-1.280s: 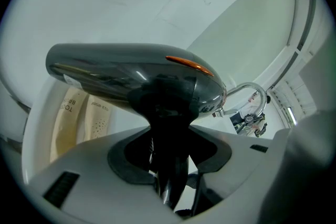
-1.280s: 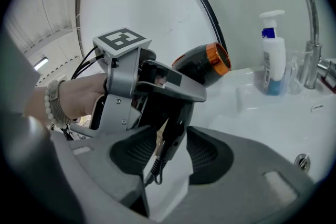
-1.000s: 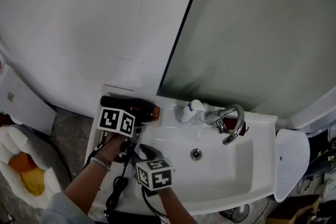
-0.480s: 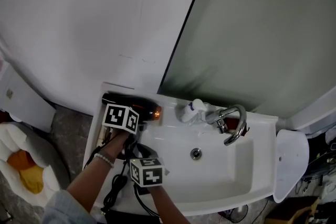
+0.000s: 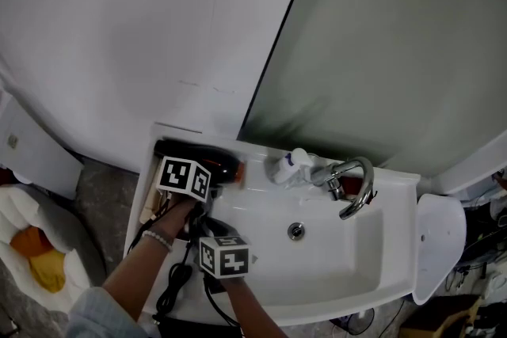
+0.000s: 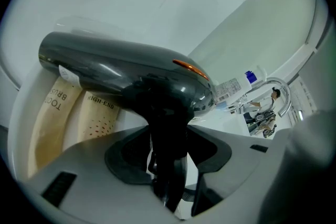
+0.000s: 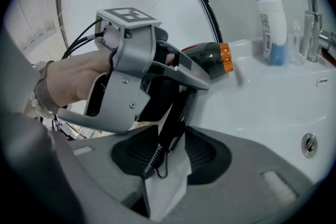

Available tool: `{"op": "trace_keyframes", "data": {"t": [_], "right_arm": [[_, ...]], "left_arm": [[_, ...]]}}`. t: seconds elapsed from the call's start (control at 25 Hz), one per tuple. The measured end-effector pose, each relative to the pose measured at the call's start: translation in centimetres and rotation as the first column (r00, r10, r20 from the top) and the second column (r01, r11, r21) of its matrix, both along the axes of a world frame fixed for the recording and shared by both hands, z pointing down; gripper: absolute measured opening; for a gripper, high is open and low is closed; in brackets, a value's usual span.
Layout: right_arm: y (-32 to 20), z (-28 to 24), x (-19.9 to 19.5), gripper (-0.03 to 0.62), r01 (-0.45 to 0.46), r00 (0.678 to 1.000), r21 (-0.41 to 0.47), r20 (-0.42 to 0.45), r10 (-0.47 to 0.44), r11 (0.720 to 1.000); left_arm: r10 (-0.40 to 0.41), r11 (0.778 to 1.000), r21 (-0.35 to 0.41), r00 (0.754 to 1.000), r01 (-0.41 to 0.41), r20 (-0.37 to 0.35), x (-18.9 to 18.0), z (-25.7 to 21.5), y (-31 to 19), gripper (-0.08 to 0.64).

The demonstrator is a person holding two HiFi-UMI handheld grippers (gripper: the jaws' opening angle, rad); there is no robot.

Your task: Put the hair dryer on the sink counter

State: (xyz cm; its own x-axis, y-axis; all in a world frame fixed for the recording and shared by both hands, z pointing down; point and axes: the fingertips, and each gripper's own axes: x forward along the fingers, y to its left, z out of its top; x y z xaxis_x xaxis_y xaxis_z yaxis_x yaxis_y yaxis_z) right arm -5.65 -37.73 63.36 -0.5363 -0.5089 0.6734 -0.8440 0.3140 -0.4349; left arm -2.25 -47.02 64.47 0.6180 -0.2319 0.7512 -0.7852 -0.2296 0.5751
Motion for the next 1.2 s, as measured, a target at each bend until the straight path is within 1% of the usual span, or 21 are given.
{"op": "trace_keyframes", "data": {"t": [0.08, 0.2, 0.28, 0.32, 0.44, 0.64, 0.72, 0.88, 0.92, 1.0, 1.04, 1.08, 1.16, 1.2], "right_arm": [[0.0, 0.0, 0.0, 0.155, -0.007, 1.0, -0.009, 0.0, 0.007, 1.0], [-0.1, 0.1, 0.0, 0.153, -0.013, 1.0, -0.02, 0.01, 0.014, 1.0], [-0.1, 0.2, 0.0, 0.155, -0.019, 1.0, -0.027, 0.014, 0.019, 0.999], [-0.1, 0.2, 0.0, 0.154, -0.024, 1.0, -0.031, 0.017, 0.024, 0.999], [-0.2, 0.3, 0.1, 0.155, -0.039, 0.999, -0.037, 0.024, 0.04, 0.999], [0.0, 0.3, 0.2, 0.155, -0.045, 0.998, -0.039, 0.04, 0.047, 0.998], [0.0, 0.4, 0.3, 0.155, -0.05, 0.997, -0.041, 0.053, 0.052, 0.998], [-0.1, 0.2, 0.3, 0.156, -0.057, 0.996, -0.04, 0.071, 0.06, 0.998], [0.0, 0.1, 0.4, 0.156, -0.062, 0.995, -0.038, 0.07, 0.065, 0.997], [0.1, -0.2, 0.6, 0.156, -0.069, 0.995, -0.028, 0.068, 0.071, 0.997], [0.2, -0.5, 0.7, 0.156, -0.069, 0.995, -0.019, 0.067, 0.07, 0.997], [0.2, -0.8, 0.9, 0.156, -0.071, 0.995, -0.009, 0.065, 0.071, 0.997], [0.3, -1.4, 1.4, 0.155, -0.079, 0.995, 0.012, 0.059, 0.078, 0.997], [0.3, -1.8, 1.7, 0.155, -0.082, 0.995, 0.028, 0.054, 0.081, 0.996]], "left_arm": [[0.014, 1.0, 0.004, 1.0, -0.014, -0.025, 0.2, -0.3, 0.1, 0.195], [0.033, 0.999, 0.009, 0.997, -0.033, -0.07, 0.6, -0.7, 0.2, 0.259], [0.055, 0.998, 0.021, 0.996, -0.053, -0.075, 0.7, -1.0, 0.4, 0.29], [0.072, 0.997, 0.033, 0.995, -0.07, -0.066, 0.6, -1.2, 0.4, 0.296], [0.112, 0.991, 0.078, 0.993, -0.109, -0.035, 0.1, -2.0, 0.5, 0.296], [0.121, 0.986, 0.122, 0.992, -0.117, -0.03, -1.5, -3.8, 1.3, 0.296], [0.115, 0.984, 0.139, 0.993, -0.11, -0.032, -2.2, -4.5, 1.6, 0.295], [0.075, 0.984, 0.167, 0.996, -0.066, -0.046, -3.8, -5.5, 2.0, 0.293], [0.068, 0.982, 0.18, 0.997, -0.059, -0.046, -4.1, -5.8, 2.1, 0.282], [0.061, 0.975, 0.215, 0.997, -0.049, -0.046, -4.5, -6.6, 2.4, 0.236], [0.061, 0.971, 0.236, 0.997, -0.049, -0.042, -4.6, -7.0, 2.6, 0.178], [0.062, 0.965, 0.257, 0.998, -0.052, -0.033, -4.7, -7.4, 2.8, 0.141], [0.067, 0.953, 0.299, 0.997, -0.057, -0.024, -4.8, -8.0, 3.3, 0.083], [0.068, 0.945, 0.322, 0.997, -0.054, -0.033, -4.6, -8.5, 3.5, 0.065]]}}
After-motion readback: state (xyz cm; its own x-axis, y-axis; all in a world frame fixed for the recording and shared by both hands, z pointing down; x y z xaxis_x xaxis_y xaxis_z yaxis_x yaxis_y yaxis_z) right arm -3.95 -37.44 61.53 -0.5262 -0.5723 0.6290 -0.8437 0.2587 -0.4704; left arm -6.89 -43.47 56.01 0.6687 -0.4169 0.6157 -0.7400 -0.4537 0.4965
